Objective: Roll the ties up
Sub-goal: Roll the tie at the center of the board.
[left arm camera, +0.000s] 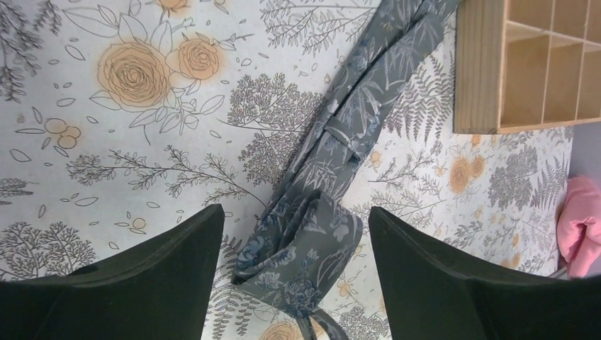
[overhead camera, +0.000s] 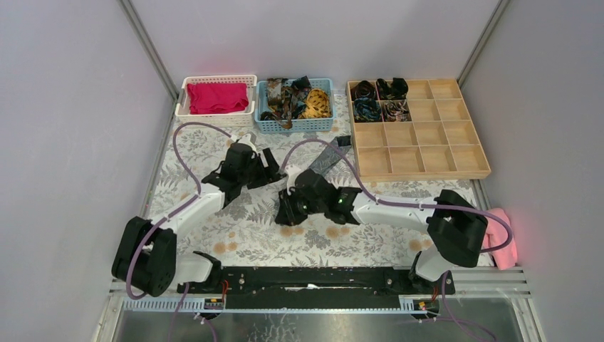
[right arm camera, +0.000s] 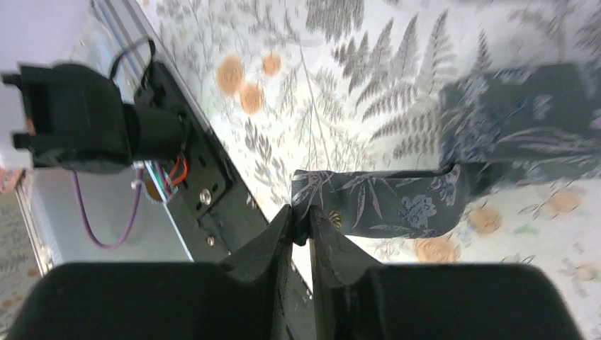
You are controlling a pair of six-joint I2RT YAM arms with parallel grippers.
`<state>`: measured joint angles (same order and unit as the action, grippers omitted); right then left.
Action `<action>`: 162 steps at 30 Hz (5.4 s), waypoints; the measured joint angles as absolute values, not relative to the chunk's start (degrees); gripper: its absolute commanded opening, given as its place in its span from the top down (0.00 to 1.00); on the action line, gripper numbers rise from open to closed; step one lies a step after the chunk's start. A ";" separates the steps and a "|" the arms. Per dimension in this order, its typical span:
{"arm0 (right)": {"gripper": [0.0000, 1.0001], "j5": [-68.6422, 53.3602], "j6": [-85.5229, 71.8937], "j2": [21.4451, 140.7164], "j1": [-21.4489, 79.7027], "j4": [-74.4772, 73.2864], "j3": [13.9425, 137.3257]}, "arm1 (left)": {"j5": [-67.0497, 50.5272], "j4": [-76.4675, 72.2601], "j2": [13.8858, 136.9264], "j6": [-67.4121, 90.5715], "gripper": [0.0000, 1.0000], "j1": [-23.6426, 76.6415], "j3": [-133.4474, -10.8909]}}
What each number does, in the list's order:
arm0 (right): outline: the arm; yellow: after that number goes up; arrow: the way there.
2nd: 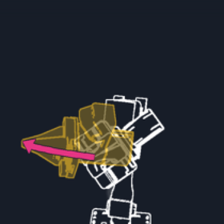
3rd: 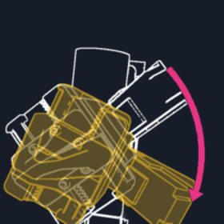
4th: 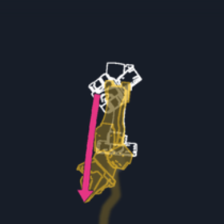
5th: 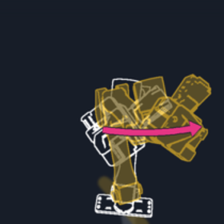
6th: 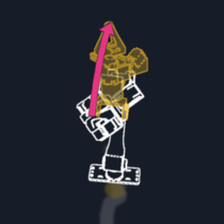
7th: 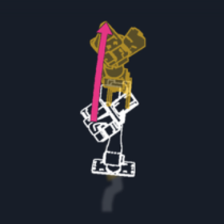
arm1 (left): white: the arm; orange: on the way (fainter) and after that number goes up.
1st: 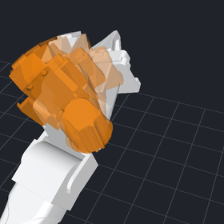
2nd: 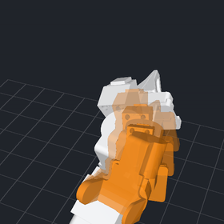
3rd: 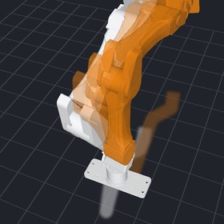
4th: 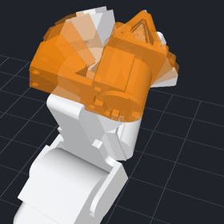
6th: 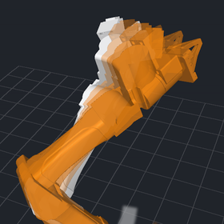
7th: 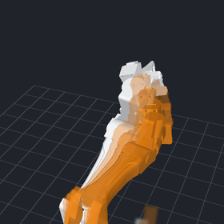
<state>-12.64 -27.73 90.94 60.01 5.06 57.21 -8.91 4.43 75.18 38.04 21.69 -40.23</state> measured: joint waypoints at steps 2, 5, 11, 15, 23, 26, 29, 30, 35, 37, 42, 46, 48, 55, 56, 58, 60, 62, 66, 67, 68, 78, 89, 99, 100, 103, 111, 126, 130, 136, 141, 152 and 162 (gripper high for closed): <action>0.81 -12.56 -28.34 90.94 61.47 5.21 55.61 | -8.01 4.86 73.73 38.02 0.18 21.69 -40.23; 0.72 -12.47 -29.56 90.94 63.00 5.06 52.27 | -7.01 5.76 72.38 38.00 0.18 21.69 -40.23; 0.42 -10.46 -31.59 91.33 63.96 3.92 48.99 | -5.74 7.05 71.40 38.00 0.18 21.67 -39.72; 0.35 -4.86 -31.11 90.26 64.03 1.63 49.15 | -5.32 7.55 71.37 38.02 0.18 21.67 -39.13; 0.34 10.07 -29.56 84.42 63.33 -5.85 54.89 | -4.82 7.66 69.89 38.02 0.16 21.67 -39.07; 0.35 12.23 -29.10 84.58 60.73 -5.98 56.55 | -4.67 7.66 69.17 38.02 0.16 21.67 -39.07; 0.36 13.08 -28.51 86.13 57.28 -5.91 56.62 | -4.62 7.75 68.82 38.00 0.16 21.67 -39.07; 0.37 13.21 -28.23 87.24 56.03 -5.78 56.62 | -4.56 7.81 68.77 38.00 0.16 21.67 -39.07; 0.39 12.38 -27.16 91.64 52.38 -4.43 56.62 | -4.08 7.88 68.64 37.95 0.16 21.67 -39.07; 0.38 11.25 -27.16 92.90 51.35 -3.07 56.62 | -4.05 7.88 68.64 37.95 0.16 21.67 -39.07; 0.32 8.10 -26.59 95.68 50.28 -0.32 57.80 | -4.03 7.88 68.64 37.93 0.16 21.67 -39.07; 0.30 4.62 -25.69 98.37 50.19 0.73 60.27 | -4.03 7.88 68.64 37.93 0.16 21.67 -39.07; 0.30 3.25 -25.30 100.44 50.19 0.80 62.39 | -4.03 7.88 68.64 37.91 0.16 21.67 -39.07; 0.42 -1.21 -24.23 106.87 50.19 1.06 66.37 | -4.03 7.88 68.66 37.65 0.16 21.61 -39.07; 0.49 -1.67 -24.16 107.50 50.19 1.06 66.61 | -4.03 7.88 68.66 37.65 0.16 21.58 -39.07; 0.59 -2.68 -23.90 108.09 50.19 1.08 66.70 | -4.03 7.88 68.66 37.63 0.16 21.54 -39.07; 0.66 -3.92 -23.99 108.27 50.19 1.02 66.70 | -4.01 7.88 68.64 37.65 0.16 21.47 -39.07; 0.69 -4.82 -23.99 108.27 50.19 1.30 66.70 | -3.86 7.92 68.49 37.65 0.16 21.43 -39.07; 0.76 -6.87 -24.03 108.25 50.19 1.78 66.70 | -3.42 9.32 66.63 37.69 0.16 21.41 -39.05; 0.76 -7.38 -24.08 108.20 50.19 1.96 66.70 | -3.27 9.82 65.73 37.71 0.16 21.39 -39.05; 0.76 -7.79 -24.16 108.07 50.22 2.04 66.70 | -3.07 10.33 64.77 37.78 0.16 21.37 -39.05; 0.76 -6.57 -23.44 101.71 60.12 -0.97 68.31 | 0.19 18.22 53.17 38.30 0.14 21.32 -40.99; 0.40 4.40 -30.02 103.77 70.89 -0.49 70.13 | 3.95 35.48 45.30 35.90 0.12 21.23 -44.03; 0.40 15.40 -29.47 102.80 74.87 -2.13 67.16 | 5.98 40.47 43.94 35.51 0.08 21.61 -44.42; 0.42 16.84 -29.15 101.91 75.57 -3.25 66.30 | 6.74 40.25 43.68 35.79 0.08 21.45 -45.12; 0.54 19.75 -28.25 100.99 76.93 -8.71 65.89 | 7.90 36.75 42.92 36.71 0.21 21.23 -47.16; 0.58 21.89 -28.10 103.28 67.96 -12.67 65.95 | 6.52 31.07 45.36 38.68 0.42 21.21 -46.61; 0.37 7.49 -30.72 89.93 73.45 -7.31 53.25 | 4.91 27.70 48.36 38.94 0.41 21.08 -44.03; 0.36 3.57 -32.03 91.18 74.43 -3.03 50.65 | 4.43 27.27 48.49 39.03 0.41 21.04 -44.03; 0.36 1.65 -32.95 95.02 74.85 -0.25 50.17 | 4.23 27.05 47.75 39.07 0.40 20.95 -44.03; 0.54 -0.78 -33.32 95.90 75.09 1.30 50.17 | 4.23 27.07 47.48 39.07 0.40 20.93 -44.03; 0.78 8.84 -27.81 101.60 77.69 -13.87 62.61 | 4.34 27.29 46.78 38.94 0.40 20.93 -44.03; 0.79 29.19 -15.73 106.67 78.76 -29.61 77.78 | 9.72 30.52 41.78 39.05 0.36 20.88 -45.63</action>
